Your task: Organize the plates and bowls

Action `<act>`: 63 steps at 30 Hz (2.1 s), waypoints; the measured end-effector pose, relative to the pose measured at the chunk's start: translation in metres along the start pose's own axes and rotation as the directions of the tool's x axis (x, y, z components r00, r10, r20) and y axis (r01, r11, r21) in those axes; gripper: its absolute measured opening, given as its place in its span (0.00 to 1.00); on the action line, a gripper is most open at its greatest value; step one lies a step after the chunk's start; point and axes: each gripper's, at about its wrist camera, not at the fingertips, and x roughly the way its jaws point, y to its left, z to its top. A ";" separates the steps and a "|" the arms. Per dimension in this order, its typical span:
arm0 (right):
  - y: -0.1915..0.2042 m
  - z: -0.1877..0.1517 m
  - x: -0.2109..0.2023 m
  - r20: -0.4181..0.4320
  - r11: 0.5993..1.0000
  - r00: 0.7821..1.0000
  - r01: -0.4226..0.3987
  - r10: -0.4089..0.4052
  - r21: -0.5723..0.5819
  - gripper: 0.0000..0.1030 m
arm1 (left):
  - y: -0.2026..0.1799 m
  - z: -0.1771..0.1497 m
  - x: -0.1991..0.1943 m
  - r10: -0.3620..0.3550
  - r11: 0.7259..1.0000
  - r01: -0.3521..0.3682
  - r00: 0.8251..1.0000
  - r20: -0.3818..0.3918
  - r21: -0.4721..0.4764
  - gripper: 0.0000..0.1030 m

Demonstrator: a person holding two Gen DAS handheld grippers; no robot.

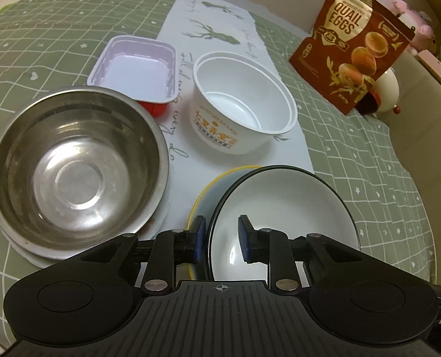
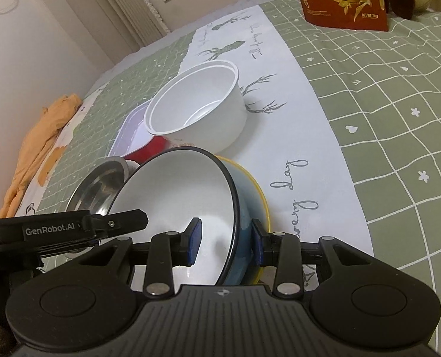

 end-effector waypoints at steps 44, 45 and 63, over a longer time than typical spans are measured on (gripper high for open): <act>0.002 0.006 -0.031 0.129 0.995 0.989 0.081 -0.073 -0.064 0.35 | 0.007 0.002 -0.029 -0.024 1.000 0.024 0.996 0.083 0.002 0.22; 0.000 0.006 -0.030 0.126 0.994 0.989 0.088 -0.079 -0.062 0.35 | 0.008 0.002 -0.029 -0.024 1.000 0.024 0.996 0.084 0.003 0.22; -0.025 0.046 -0.018 0.142 0.990 0.982 0.133 -0.124 -0.052 0.52 | 0.029 0.058 -0.006 -0.078 0.996 0.082 0.992 0.098 -0.032 0.22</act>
